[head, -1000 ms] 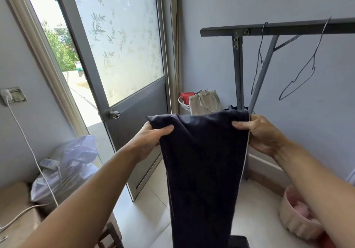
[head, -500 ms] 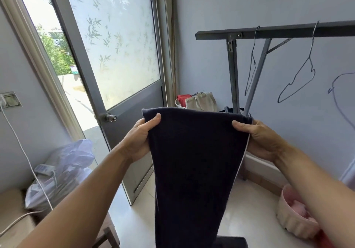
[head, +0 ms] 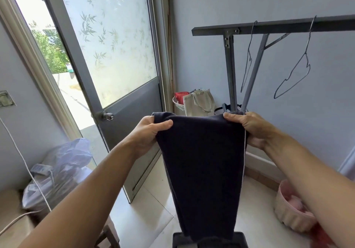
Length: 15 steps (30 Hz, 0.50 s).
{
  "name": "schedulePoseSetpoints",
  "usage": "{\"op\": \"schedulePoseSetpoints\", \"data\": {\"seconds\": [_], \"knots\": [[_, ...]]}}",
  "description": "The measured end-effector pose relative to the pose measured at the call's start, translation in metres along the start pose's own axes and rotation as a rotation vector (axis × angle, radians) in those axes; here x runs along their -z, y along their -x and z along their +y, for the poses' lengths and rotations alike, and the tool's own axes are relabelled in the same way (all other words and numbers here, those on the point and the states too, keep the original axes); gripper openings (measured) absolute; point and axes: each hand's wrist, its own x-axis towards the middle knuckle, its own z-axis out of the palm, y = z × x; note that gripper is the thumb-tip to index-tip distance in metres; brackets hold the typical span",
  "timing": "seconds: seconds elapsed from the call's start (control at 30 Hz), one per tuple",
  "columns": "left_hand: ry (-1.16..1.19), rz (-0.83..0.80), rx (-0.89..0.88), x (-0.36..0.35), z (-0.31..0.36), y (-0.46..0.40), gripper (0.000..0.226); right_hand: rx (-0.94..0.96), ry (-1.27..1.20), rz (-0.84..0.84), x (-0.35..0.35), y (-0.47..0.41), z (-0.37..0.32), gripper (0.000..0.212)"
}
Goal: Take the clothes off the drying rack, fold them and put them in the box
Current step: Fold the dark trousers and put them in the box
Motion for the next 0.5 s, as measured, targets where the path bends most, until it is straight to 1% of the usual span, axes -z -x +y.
{"op": "schedulePoseSetpoints", "data": {"seconds": [0.03,0.1,0.17,0.23,0.3,0.37,0.4,0.47,0.5], "knots": [[0.094,0.019,0.025,-0.003,-0.002,-0.001,0.03,0.001,-0.068,-0.018,0.001,0.0,0.002,0.02],[0.214,-0.007,0.046,-0.008,-0.005,-0.002,0.043,0.041,-0.145,-0.099,0.003,0.003,0.005,0.032],[0.185,-0.024,0.009,-0.012,-0.005,-0.002,0.046,0.085,-0.072,-0.122,0.002,0.006,0.007,0.033],[0.098,0.067,-0.049,-0.015,-0.003,-0.006,0.042,0.113,0.029,-0.049,0.0,0.005,0.005,0.025],[0.012,0.206,-0.075,-0.018,0.0,-0.011,0.037,0.136,0.06,0.044,-0.003,0.001,0.002,0.019],[-0.059,0.328,-0.078,-0.021,0.002,-0.014,0.04,0.116,0.075,0.147,-0.005,-0.004,0.001,0.012],[-0.09,0.378,-0.088,-0.021,0.002,-0.015,0.046,0.098,0.084,0.212,-0.005,-0.008,0.003,0.013],[-0.148,0.436,-0.124,-0.02,0.003,-0.016,0.059,0.078,0.072,0.322,-0.004,-0.016,0.007,0.023],[-0.173,0.435,-0.143,-0.02,0.004,-0.014,0.06,0.085,0.047,0.361,-0.005,-0.017,0.008,0.032]]}}
